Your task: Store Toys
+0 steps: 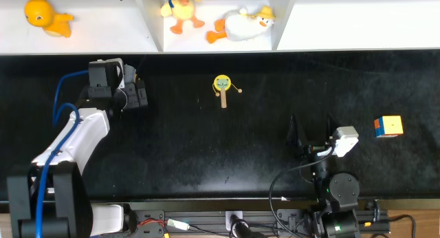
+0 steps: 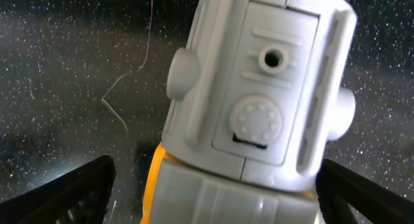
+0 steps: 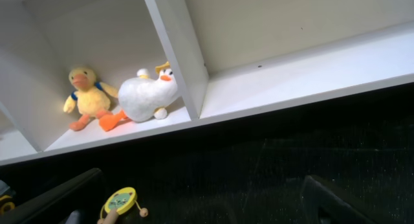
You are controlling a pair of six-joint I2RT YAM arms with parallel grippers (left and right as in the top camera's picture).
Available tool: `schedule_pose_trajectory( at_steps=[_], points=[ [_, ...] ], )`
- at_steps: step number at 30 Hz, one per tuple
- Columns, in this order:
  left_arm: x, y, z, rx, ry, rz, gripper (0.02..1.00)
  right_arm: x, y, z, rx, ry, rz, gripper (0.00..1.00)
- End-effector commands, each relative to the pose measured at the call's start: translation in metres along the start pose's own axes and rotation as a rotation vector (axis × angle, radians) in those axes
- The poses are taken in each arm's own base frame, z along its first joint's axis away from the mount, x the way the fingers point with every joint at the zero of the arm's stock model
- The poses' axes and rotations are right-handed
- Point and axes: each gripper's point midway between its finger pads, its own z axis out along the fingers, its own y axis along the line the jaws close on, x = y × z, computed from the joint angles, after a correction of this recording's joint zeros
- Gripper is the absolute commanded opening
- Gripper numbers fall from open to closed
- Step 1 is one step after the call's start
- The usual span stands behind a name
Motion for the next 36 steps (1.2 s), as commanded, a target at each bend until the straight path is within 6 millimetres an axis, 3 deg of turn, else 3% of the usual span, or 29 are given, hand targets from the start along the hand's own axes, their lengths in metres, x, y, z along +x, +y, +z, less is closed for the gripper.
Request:
schedule_pose_trajectory(
  at_steps=[1,4,8,17,24,29,36],
  points=[
    [0.003,0.010,0.003,-0.023,0.007,-0.005,0.879,0.003,-0.001,0.000,0.002,-0.001,-0.007,0.993],
    [0.003,0.013,0.003,-0.023,0.007,-0.016,0.612,0.003,-0.001,0.000,0.002,-0.002,-0.007,0.996],
    [0.003,0.014,0.003,-0.020,0.007,-0.020,0.459,0.003,-0.001,0.000,0.002,-0.002,-0.007,0.996],
    [-0.018,0.004,-0.004,0.030,-0.036,-0.023,0.354,0.003,-0.001,0.000,0.002,-0.001,-0.007,0.993],
    [-0.057,0.003,-0.037,0.035,-0.100,-0.025,0.277,0.003,-0.001,0.000,0.002,-0.002,-0.007,0.996],
    [-0.073,0.003,-0.060,0.036,-0.107,-0.025,0.268,0.003,-0.001,0.000,0.002,-0.002,-0.007,0.996],
    [-0.103,0.000,-0.072,0.047,-0.200,-0.030,0.261,0.003,-0.001,0.000,0.002,-0.002,-0.007,0.996]
  ],
)
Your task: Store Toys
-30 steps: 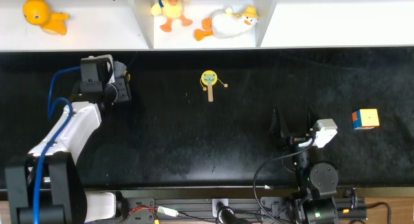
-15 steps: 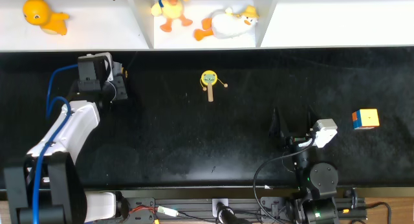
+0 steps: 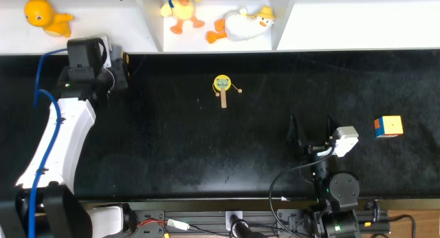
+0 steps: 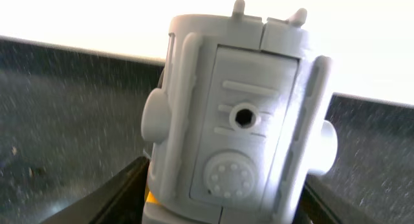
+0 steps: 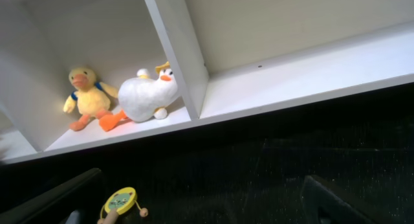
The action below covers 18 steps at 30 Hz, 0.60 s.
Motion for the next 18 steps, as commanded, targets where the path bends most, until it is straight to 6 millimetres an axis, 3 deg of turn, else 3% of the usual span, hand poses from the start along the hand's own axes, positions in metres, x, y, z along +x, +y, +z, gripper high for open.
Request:
schedule_pose_trajectory(
  at_steps=[1,7,18],
  points=[
    [-0.039,-0.002,-0.015,0.019,-0.129,-0.010,0.261,0.003,-0.001,0.000,0.002,-0.002,-0.007,0.996],
    [-0.072,-0.006,-0.016,0.032,-0.265,0.004,0.246,0.003,-0.001,0.000,0.002,-0.002,-0.007,0.993],
    [-0.098,-0.016,0.011,0.078,-0.368,0.026,0.235,0.003,-0.001,0.000,0.002,-0.001,-0.007,0.993]
  ],
)
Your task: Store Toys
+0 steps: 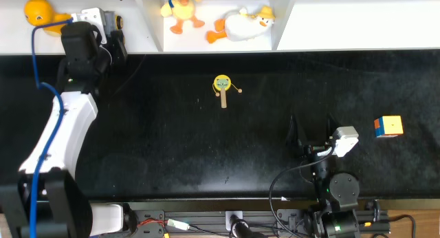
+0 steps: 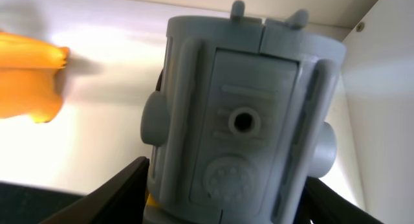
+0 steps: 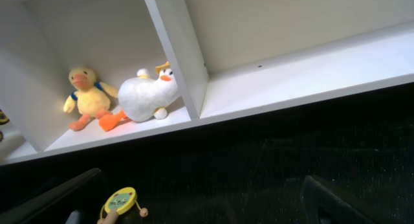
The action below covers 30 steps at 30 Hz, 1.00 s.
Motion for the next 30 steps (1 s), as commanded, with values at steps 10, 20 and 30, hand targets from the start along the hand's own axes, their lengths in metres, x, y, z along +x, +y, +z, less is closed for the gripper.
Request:
schedule_pose_trajectory(
  at_steps=[10,20,30],
  points=[
    [-0.011,-0.006,0.044,0.042,-0.034,0.015,0.261,0.003,-0.001,0.000,0.002,-0.002,-0.007,0.996],
    [-0.006,-0.007,0.059,0.048,-0.013,0.012,0.487,0.003,-0.001,0.000,0.002,-0.002,-0.007,0.993],
    [-0.006,-0.009,0.059,0.057,-0.013,0.012,0.978,0.003,-0.001,0.000,0.002,-0.001,-0.007,0.993]
  ],
)
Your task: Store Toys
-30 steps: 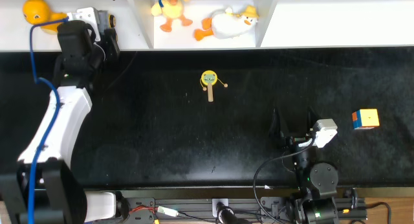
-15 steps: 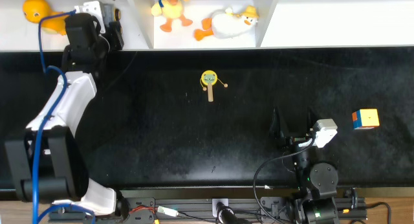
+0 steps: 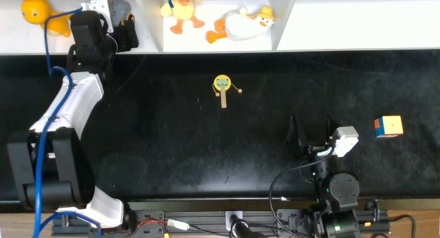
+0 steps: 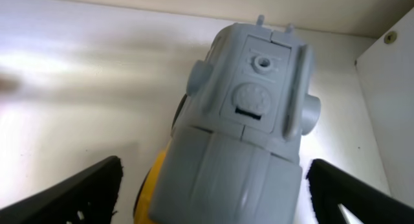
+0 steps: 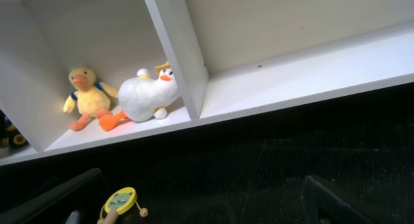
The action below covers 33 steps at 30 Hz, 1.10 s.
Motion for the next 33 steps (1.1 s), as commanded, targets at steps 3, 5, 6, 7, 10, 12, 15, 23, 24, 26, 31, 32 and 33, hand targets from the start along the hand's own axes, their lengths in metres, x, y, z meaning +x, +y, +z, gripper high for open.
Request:
schedule_pose_trajectory(
  at_steps=[3,5,6,7,10,12,15,23,24,26,31,32,33],
  points=[
    [-0.007,0.001,0.001,0.008,-0.012,0.005,1.000,0.003,-0.001,0.000,0.002,-0.002,-0.007,0.996],
    [-0.010,0.001,-0.003,0.008,-0.016,0.006,1.000,0.003,-0.001,0.000,0.002,-0.002,-0.007,0.996],
    [-0.013,0.001,-0.007,0.008,-0.019,0.006,0.998,0.003,-0.001,0.000,0.002,-0.002,-0.007,0.996],
    [-0.015,0.001,-0.011,0.004,-0.022,0.006,0.998,0.003,-0.001,0.000,0.002,-0.001,-0.007,0.996],
    [-0.021,0.003,-0.024,-0.012,-0.021,0.006,0.998,0.003,-0.001,0.000,0.002,-0.002,-0.007,0.996],
    [-0.025,0.005,-0.036,-0.031,-0.018,0.006,0.998,0.003,-0.001,0.000,0.002,-0.002,-0.007,0.996],
    [-0.028,0.007,-0.051,-0.046,-0.011,0.005,1.000,0.003,-0.001,0.000,0.002,-0.001,-0.007,0.996],
    [-0.010,0.008,-0.086,-0.061,0.098,-0.022,0.998,0.003,-0.001,0.000,0.002,-0.001,-0.007,0.996],
    [-0.004,0.009,-0.092,-0.065,0.126,-0.039,0.998,0.003,-0.001,0.000,0.002,-0.001,-0.007,0.993],
    [0.007,0.009,-0.106,-0.073,0.183,-0.055,0.998,0.003,-0.001,0.000,0.002,-0.002,-0.007,0.993],
    [0.027,0.012,-0.150,-0.100,0.277,-0.073,0.998,0.003,-0.001,0.000,0.002,-0.001,-0.007,0.996],
    [0.028,0.011,-0.161,-0.102,0.284,-0.070,0.998,0.003,-0.001,0.000,0.002,-0.001,-0.007,0.996],
    [0.030,0.010,-0.175,-0.104,0.290,-0.066,0.998,0.003,-0.001,0.000,0.002,-0.001,-0.007,0.993]
  ],
)
